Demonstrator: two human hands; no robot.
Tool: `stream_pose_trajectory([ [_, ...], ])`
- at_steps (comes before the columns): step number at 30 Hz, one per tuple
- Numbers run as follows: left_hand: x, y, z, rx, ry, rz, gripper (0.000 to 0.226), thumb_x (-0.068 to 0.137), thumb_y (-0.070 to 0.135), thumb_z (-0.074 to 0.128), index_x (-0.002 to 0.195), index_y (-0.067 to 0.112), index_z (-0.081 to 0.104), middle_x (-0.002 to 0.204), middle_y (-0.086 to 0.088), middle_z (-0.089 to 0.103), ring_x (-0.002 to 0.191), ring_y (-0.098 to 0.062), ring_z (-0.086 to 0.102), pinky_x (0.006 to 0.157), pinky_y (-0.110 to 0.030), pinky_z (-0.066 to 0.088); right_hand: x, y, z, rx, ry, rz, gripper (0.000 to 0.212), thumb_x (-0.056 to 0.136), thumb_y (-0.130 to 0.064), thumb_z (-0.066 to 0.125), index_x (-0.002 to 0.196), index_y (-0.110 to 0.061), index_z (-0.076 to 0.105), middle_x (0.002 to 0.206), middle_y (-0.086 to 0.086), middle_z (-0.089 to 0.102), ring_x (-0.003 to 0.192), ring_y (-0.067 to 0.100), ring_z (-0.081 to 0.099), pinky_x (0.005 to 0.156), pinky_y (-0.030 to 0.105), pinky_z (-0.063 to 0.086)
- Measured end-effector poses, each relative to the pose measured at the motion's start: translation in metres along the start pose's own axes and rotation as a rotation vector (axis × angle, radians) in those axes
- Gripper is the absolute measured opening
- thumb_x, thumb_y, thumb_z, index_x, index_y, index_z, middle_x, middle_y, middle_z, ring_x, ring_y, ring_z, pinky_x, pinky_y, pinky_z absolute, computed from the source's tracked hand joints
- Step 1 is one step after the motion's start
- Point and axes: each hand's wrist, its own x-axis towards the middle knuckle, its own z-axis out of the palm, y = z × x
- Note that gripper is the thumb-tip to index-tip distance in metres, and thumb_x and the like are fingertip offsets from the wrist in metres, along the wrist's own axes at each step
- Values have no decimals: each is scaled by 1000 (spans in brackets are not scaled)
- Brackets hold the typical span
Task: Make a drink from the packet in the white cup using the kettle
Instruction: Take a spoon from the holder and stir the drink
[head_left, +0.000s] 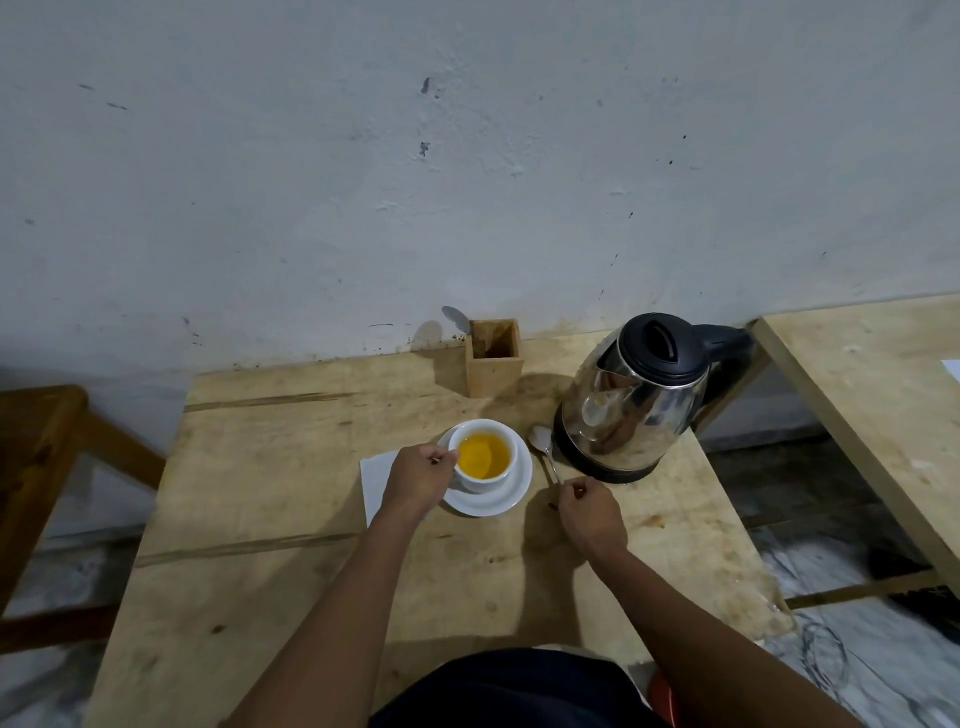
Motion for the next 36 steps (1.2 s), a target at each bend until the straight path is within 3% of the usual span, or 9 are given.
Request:
stream_pose_trajectory([
  [4,1,0,0,12,2,2,26,90,30,63,95,7,73,87,-7,70,78,-18,61,64,-27,42,2,-5,0,-178,-5,20,24,95,-40,48,102,-27,67,92,-1,67,89,23,63,71,30,43],
  [7,1,0,0,16,0,2,25,90,30,63,94,7,73,85,-6,69,77,-17,61,63,-27,42,2,-8,2,-210,-23,11,27,96,-39,47,103,-24,69,91,-1,66,85,22,62,71,30,45],
  [11,1,-1,0,17,5,-6,27,90,31,63,97,8,73,86,-6,69,79,-18,62,66,-26,42,1,-11,2,-259,-21,-6,27,95,-40,47,99,-25,69,102,4,70,94,27,66,74,31,44],
  [17,1,-1,1,11,10,-19,27,90,33,62,100,9,73,91,-6,71,81,-18,62,67,-27,42,-4,-12,2,-283,-13,-81,22,91,-44,53,108,-33,62,108,-5,69,100,24,66,74,30,41],
  [25,0,1,1,5,9,-23,26,90,32,63,97,9,73,84,-4,68,75,-15,59,59,-26,41,-4,-14,5,-350,-50,-133,21,93,-38,51,111,-31,61,106,-3,69,98,24,66,72,30,43],
  [36,-4,6,0,28,-3,-22,17,92,31,60,86,15,66,83,-5,65,78,-18,59,67,-27,40,-6,-17,-1,-368,-53,-123,23,92,-39,54,112,-31,60,107,-2,70,99,23,66,75,31,46],
])
